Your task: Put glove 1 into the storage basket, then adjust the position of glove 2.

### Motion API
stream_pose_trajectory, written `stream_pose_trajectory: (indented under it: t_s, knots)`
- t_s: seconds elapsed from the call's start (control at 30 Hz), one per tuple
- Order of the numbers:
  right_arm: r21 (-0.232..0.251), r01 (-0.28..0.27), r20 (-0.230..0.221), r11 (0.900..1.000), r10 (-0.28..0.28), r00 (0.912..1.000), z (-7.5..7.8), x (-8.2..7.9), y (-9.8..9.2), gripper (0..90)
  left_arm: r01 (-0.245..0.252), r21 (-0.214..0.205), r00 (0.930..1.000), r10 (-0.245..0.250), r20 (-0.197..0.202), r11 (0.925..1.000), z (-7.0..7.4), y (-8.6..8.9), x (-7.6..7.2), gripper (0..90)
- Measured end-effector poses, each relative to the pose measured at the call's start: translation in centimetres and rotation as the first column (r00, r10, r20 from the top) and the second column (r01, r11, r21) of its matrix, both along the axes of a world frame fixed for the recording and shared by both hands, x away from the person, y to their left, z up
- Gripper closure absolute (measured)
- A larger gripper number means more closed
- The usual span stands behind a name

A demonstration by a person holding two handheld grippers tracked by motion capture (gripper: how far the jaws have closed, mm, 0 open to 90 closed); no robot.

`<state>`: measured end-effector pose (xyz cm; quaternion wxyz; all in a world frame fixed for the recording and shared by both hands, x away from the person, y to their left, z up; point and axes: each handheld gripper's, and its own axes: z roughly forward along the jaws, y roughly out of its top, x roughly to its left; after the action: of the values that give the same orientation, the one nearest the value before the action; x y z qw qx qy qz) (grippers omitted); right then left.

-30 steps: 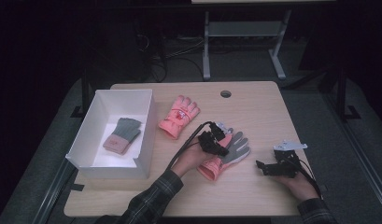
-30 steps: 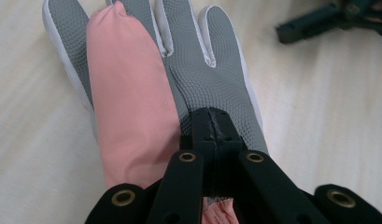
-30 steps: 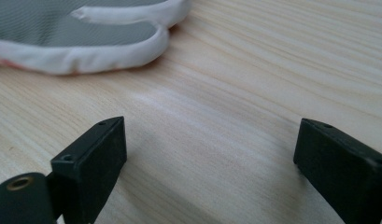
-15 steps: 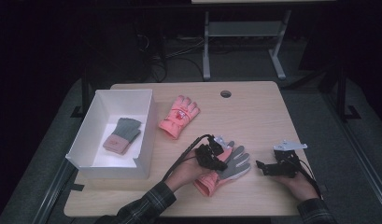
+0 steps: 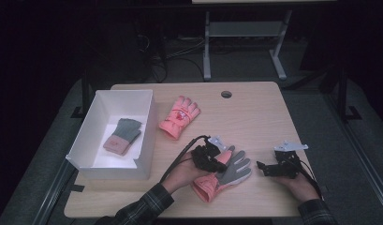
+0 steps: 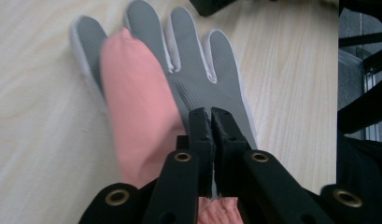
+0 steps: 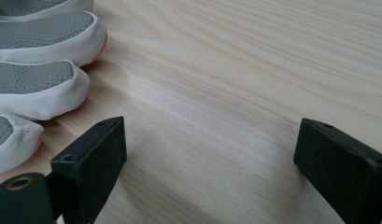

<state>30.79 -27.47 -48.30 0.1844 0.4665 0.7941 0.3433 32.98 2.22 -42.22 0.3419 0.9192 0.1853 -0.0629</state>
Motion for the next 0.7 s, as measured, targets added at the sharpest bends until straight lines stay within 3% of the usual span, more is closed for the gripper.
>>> stream_pose_trajectory:
  t_s: [0.2,0.33,0.6,0.63,0.7]
  knots:
    - [0.000,0.000,0.000,1.0000,0.000,1.0000,0.0,0.0,0.0,8.8,-0.040,-0.014,0.9988,0.040,0.028,0.9991,1.1,1.2,0.8,82.7]
    - [0.001,0.001,-0.001,1.0000,-0.001,1.0000,0.0,0.0,0.0,8.8,-0.093,-0.018,0.9935,0.094,0.064,0.9955,1.7,2.2,1.8,71.2]
    - [0.000,0.000,0.000,1.0000,0.000,1.0000,0.0,0.0,0.0,8.8,-0.195,0.001,0.9728,0.193,0.128,0.9808,2.2,4.3,4.2,61.8]
    - [0.000,0.000,0.001,1.0000,0.000,1.0000,0.0,0.0,0.0,8.8,-0.223,-0.009,0.9673,0.223,0.121,0.9747,2.2,4.4,4.4,60.7]
    - [0.000,0.000,0.001,1.0000,0.000,1.0000,0.0,0.0,0.0,8.8,-0.243,0.003,0.9608,0.240,0.138,0.9700,2.3,4.8,5.1,58.0]
